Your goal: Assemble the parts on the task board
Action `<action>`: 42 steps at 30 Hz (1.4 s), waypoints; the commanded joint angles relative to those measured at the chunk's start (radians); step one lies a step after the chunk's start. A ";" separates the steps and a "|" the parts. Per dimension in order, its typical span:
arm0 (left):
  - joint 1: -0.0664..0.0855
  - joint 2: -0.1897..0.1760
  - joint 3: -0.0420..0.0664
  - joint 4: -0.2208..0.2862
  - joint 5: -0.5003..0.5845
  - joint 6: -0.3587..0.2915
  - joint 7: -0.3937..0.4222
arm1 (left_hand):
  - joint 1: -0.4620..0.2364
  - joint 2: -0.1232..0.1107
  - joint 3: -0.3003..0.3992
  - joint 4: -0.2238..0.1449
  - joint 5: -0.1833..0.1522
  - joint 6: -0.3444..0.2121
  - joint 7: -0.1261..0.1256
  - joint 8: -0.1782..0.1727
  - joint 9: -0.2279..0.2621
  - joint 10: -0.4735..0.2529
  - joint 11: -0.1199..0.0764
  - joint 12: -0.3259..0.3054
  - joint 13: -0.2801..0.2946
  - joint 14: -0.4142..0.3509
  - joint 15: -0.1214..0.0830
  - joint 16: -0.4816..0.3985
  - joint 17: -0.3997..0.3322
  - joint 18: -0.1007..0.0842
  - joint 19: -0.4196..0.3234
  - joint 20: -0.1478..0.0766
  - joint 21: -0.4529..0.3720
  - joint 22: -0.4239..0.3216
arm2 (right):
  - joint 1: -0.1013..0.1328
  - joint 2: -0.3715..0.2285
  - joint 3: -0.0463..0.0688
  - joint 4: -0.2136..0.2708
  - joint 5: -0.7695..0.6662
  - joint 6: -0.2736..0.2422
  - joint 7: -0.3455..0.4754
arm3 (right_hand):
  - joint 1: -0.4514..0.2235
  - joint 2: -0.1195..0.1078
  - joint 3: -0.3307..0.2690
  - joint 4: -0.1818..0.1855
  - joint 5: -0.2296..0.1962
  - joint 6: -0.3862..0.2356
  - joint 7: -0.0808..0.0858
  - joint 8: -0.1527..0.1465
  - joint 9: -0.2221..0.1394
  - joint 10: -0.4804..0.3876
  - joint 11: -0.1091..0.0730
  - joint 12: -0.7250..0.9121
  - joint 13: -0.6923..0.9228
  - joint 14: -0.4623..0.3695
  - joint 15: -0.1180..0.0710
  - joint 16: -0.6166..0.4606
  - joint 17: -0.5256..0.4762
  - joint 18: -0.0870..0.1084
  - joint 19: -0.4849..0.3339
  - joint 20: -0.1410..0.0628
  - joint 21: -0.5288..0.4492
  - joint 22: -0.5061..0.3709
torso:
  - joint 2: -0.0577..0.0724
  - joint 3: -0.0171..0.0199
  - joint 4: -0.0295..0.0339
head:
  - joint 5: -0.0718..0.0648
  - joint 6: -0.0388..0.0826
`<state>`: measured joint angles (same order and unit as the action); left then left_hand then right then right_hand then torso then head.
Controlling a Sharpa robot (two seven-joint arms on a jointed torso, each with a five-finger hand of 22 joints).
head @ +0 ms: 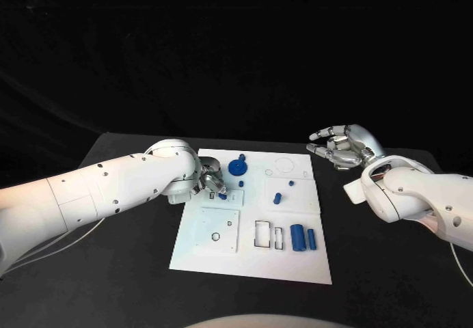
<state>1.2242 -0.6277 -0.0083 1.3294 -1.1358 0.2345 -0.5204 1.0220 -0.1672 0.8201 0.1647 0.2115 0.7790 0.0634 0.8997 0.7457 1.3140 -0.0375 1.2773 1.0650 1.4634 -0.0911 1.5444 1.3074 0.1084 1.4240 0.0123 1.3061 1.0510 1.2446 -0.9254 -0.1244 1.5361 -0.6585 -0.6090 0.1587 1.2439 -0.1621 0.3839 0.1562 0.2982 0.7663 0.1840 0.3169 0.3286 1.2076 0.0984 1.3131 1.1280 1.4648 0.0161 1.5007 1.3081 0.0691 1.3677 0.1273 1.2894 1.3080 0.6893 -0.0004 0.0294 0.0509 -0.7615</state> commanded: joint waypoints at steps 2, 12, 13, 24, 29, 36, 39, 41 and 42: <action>-0.008 0.007 -0.007 -0.001 0.017 0.039 -0.002 | -0.018 -0.004 0.012 -0.027 0.000 0.035 -0.033 -0.004 0.001 0.006 -0.002 0.008 0.002 0.094 -0.008 0.004 0.208 -0.010 -0.003 -0.008 -0.002 -0.002 | -0.001 0.000 0.000 0.000 -0.002 0.015 0.003 | 0.001 0.006 0.000 0.005 0.004 0.000 0.001 0.006 -0.002 -0.007 0.001 -0.006 -0.001 0.054 0.007 -0.006 0.052 0.011 -0.005 0.001 -0.007 0.018 | 0.000 -0.0004 -0.0004 | -0.002 -0.002; -0.009 0.008 -0.008 -0.003 0.009 0.045 -0.002 | -0.030 -0.017 -0.024 -0.015 -0.001 0.041 -0.035 -0.006 0.001 0.006 -0.004 0.009 0.003 0.093 -0.010 0.003 0.208 -0.011 -0.002 -0.010 -0.002 -0.002 | -0.001 -0.001 0.000 0.000 -0.001 0.014 0.003 | -0.001 0.007 -0.001 0.008 0.004 0.000 0.001 0.006 -0.002 -0.010 0.001 -0.008 -0.004 0.054 0.007 -0.007 0.051 0.012 -0.006 0.001 -0.008 0.017 | 0.000 -0.0005 0.0007 | -0.002 -0.003; -0.009 0.008 -0.008 -0.004 0.007 0.045 -0.002 | -0.032 -0.018 -0.030 -0.014 -0.001 0.042 -0.036 -0.007 0.001 0.005 -0.005 0.009 0.002 0.093 -0.011 0.003 0.208 -0.010 -0.002 -0.011 -0.002 -0.002 | -0.001 -0.001 0.000 0.000 -0.001 0.013 0.003 | -0.001 0.007 -0.001 0.008 0.004 0.000 0.001 0.006 -0.002 -0.010 0.001 -0.008 -0.004 0.054 0.007 -0.007 0.051 0.012 -0.006 0.001 -0.008 0.017 | 0.000 -0.0006 0.0007 | -0.002 -0.003; -0.009 0.010 -0.008 -0.006 -0.010 0.050 -0.002 | -0.044 -0.025 -0.073 0.008 -0.002 0.050 -0.037 -0.010 0.001 0.007 -0.006 0.012 0.005 0.093 -0.012 0.003 0.206 -0.010 -0.002 -0.011 -0.006 -0.006 | -0.001 -0.002 0.000 -0.001 -0.001 0.012 0.004 | -0.004 0.008 -0.002 0.010 0.004 0.000 0.001 0.006 -0.002 -0.010 0.002 -0.008 -0.005 0.054 0.007 -0.007 0.050 0.012 -0.008 0.001 -0.010 0.015 | -0.001 -0.0003 0.0003 | -0.003 -0.004; -0.009 0.010 -0.008 -0.008 -0.012 0.051 -0.002 | -0.049 -0.027 -0.099 0.022 -0.003 0.053 -0.037 -0.011 0.001 0.006 -0.006 0.012 0.004 0.093 -0.012 0.003 0.207 -0.010 -0.001 -0.012 -0.006 -0.006 | -0.001 -0.001 0.000 -0.002 0.000 0.012 0.005 | -0.004 0.008 -0.002 0.010 0.004 0.000 0.001 0.006 -0.002 -0.010 0.002 -0.008 -0.005 0.054 0.007 -0.007 0.050 0.012 -0.008 0.001 -0.010 0.015 | -0.001 -0.0002 0.0005 | -0.003 -0.004; -0.009 0.010 -0.008 -0.011 -0.013 0.051 -0.002 | -0.053 -0.026 -0.123 0.035 -0.003 0.056 -0.037 -0.013 0.001 0.007 -0.006 0.013 0.005 0.093 -0.012 0.003 0.207 -0.010 -0.001 -0.012 -0.008 -0.007 | -0.001 -0.001 0.000 -0.002 0.000 0.011 0.005 | -0.006 0.007 -0.003 0.012 0.004 0.000 0.001 0.007 -0.002 -0.011 0.002 -0.009 -0.006 0.054 0.007 -0.007 0.050 0.012 -0.008 0.001 -0.011 0.014 | 0.000 0.0000 0.0005 | -0.002 -0.003; -0.009 0.010 -0.008 -0.013 -0.013 0.050 -0.003 | -0.056 -0.023 -0.137 0.045 -0.003 0.058 -0.037 -0.014 0.001 0.007 -0.006 0.013 0.005 0.093 -0.012 0.003 0.207 -0.010 -0.001 -0.012 -0.008 -0.006 | -0.001 -0.001 0.000 -0.002 0.000 0.011 0.005 | -0.008 0.007 -0.004 0.014 0.002 0.000 0.001 0.007 -0.002 -0.011 0.002 -0.009 -0.006 0.054 0.007 -0.008 0.049 0.012 -0.008 0.001 -0.012 0.014 | -0.001 -0.0002 0.0006 | -0.002 -0.003; -0.009 0.010 -0.008 -0.015 -0.013 0.050 -0.003 | -0.058 -0.019 -0.147 0.054 -0.003 0.059 -0.037 -0.014 0.001 0.008 -0.006 0.014 0.006 0.094 -0.012 0.004 0.209 -0.010 -0.001 -0.012 -0.009 -0.008 | -0.001 -0.001 0.000 -0.002 0.000 0.011 0.006 | -0.009 0.007 -0.005 0.016 0.002 0.000 0.001 0.007 -0.002 -0.011 0.002 -0.009 -0.006 0.054 0.007 -0.008 0.049 0.012 -0.007 0.001 -0.011 0.015 | -0.001 -0.0001 0.0005 | -0.001 -0.003; -0.009 0.011 -0.008 -0.015 -0.013 0.050 -0.003 | -0.059 -0.018 -0.150 0.055 -0.003 0.060 -0.037 -0.014 0.002 0.009 -0.006 0.015 0.007 0.094 -0.012 0.004 0.209 -0.010 -0.001 -0.012 -0.009 -0.008 | -0.001 -0.001 0.000 -0.002 0.000 0.011 0.006 | -0.009 0.007 -0.005 0.016 0.002 0.000 0.001 0.007 -0.002 -0.011 0.002 -0.009 -0.006 0.054 0.007 -0.008 0.049 0.012 -0.007 0.001 -0.011 0.015 | -0.001 -0.0002 0.0003 | -0.001 -0.003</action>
<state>1.2232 -0.6199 -0.0102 1.3137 -1.1520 0.2440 -0.5198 0.9714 -0.1874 0.6726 0.2223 0.2120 0.8381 0.0186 0.8924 0.7478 1.3174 -0.0409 1.2856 1.0711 1.4668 -0.0945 1.5444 1.3074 0.1084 1.4239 0.0053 1.3020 1.0436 1.2439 -0.9268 -0.1244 1.5334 -0.6559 -0.6089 0.1586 1.2383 -0.1566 0.3782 0.1673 0.2982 0.7664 0.1840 0.3208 0.3278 1.2041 0.1020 1.3090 1.1223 1.4648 0.0161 1.4968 1.3077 0.0691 1.3677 0.1272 1.2816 1.3075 0.6886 -0.0005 0.0299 0.0495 -0.7643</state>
